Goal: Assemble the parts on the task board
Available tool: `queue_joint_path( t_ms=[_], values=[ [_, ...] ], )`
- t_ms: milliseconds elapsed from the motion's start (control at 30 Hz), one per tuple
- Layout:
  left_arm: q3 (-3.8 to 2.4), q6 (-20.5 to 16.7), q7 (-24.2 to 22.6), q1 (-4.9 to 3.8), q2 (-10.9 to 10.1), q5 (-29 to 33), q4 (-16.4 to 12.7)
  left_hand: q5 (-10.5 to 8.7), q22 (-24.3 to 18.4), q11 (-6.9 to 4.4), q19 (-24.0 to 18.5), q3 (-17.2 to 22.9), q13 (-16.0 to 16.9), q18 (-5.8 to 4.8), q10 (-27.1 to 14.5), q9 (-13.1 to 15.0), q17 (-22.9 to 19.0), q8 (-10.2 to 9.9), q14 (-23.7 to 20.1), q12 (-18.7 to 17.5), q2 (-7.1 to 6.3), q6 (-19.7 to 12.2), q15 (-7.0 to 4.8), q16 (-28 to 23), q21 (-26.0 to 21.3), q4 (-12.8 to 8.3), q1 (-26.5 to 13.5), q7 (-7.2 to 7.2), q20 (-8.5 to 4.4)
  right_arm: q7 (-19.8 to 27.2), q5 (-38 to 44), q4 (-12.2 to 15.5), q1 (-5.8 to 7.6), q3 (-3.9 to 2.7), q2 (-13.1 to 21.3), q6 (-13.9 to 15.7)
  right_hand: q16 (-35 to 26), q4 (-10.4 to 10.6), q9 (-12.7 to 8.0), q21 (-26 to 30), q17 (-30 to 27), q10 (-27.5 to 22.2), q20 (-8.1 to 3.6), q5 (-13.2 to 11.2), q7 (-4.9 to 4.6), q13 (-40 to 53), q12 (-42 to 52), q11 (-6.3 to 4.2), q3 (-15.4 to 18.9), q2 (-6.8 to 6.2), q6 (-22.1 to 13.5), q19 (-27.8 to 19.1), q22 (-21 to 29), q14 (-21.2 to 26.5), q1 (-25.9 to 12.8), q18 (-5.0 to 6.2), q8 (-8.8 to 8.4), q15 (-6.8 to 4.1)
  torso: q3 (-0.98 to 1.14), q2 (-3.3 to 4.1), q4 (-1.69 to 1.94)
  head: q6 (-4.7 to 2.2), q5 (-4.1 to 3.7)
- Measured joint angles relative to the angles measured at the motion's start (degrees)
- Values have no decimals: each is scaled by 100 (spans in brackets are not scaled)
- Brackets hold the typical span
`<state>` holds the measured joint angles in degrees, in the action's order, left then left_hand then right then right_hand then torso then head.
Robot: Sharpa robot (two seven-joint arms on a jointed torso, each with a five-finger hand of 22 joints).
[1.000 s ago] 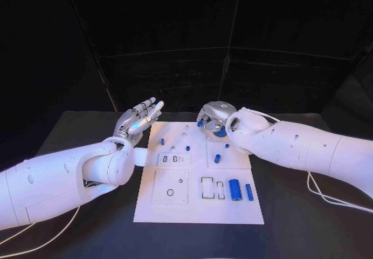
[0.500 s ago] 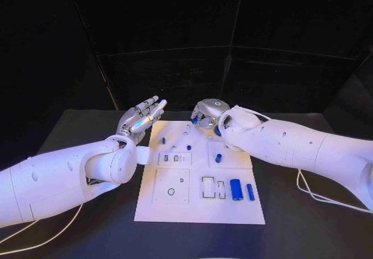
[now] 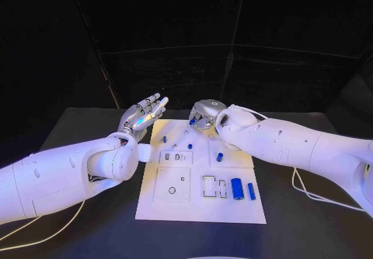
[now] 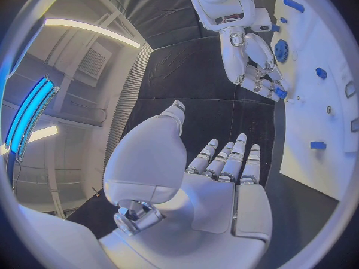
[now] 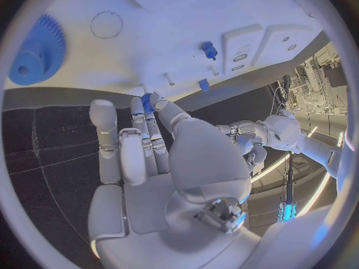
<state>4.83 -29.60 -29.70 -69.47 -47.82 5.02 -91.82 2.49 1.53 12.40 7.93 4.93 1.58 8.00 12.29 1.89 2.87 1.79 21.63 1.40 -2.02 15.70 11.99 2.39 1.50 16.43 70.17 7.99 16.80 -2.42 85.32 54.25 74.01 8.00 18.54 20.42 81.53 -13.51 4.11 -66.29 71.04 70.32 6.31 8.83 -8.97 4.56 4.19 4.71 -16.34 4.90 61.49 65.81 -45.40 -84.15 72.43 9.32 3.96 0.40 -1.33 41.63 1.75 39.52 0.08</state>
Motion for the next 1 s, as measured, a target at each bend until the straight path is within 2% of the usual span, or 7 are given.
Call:
queue_joint_path(
  t_ms=[467, 867, 1000],
  values=[
    [0, 6, 0, -21, 36, 0, 10, 0, -1, 0, 0, 0, 0, 0, 0, 0, -1, 0, 0, 0, 0, 0, 0, 0, 0, 0, 0, 0, 0, -67, 44, -275, 0, 0, -201, -71, 0, 39, -10, 0, -10, 0, 0, -14, 0, 0, 0, 0, -39, -67, -4, 0, 8, 0, -67, 1, -21, 0, -3, 9, -3, 13, 3],
    [0, 9, 0, -35, 65, 0, 28, 0, 4, 0, 0, 0, 0, 0, 0, 0, -1, 0, 0, 0, 0, 0, 0, 0, 0, 0, 0, 0, 0, -103, 91, -397, -2, -1, -297, -176, 0, 94, -16, 0, -23, -62, 22, -49, -39, -17, -21, 61, -94, -97, -44, -21, 29, 0, -96, 1, -21, 0, -4, 13, 1, 37, 26],
    [0, 10, 0, -40, 75, 0, 33, 0, 4, 0, 0, 0, 0, 0, 0, 0, -1, 0, 0, 0, 0, 0, 0, 0, 0, 0, 0, 0, 0, -109, 105, -421, -2, -1, -321, -237, 0, 117, -17, 0, -36, -84, 21, -81, -39, -22, -21, 40, -117, -128, -44, -48, 29, 0, -128, 1, -21, 0, -5, 13, 1, 50, 26]
  ],
)
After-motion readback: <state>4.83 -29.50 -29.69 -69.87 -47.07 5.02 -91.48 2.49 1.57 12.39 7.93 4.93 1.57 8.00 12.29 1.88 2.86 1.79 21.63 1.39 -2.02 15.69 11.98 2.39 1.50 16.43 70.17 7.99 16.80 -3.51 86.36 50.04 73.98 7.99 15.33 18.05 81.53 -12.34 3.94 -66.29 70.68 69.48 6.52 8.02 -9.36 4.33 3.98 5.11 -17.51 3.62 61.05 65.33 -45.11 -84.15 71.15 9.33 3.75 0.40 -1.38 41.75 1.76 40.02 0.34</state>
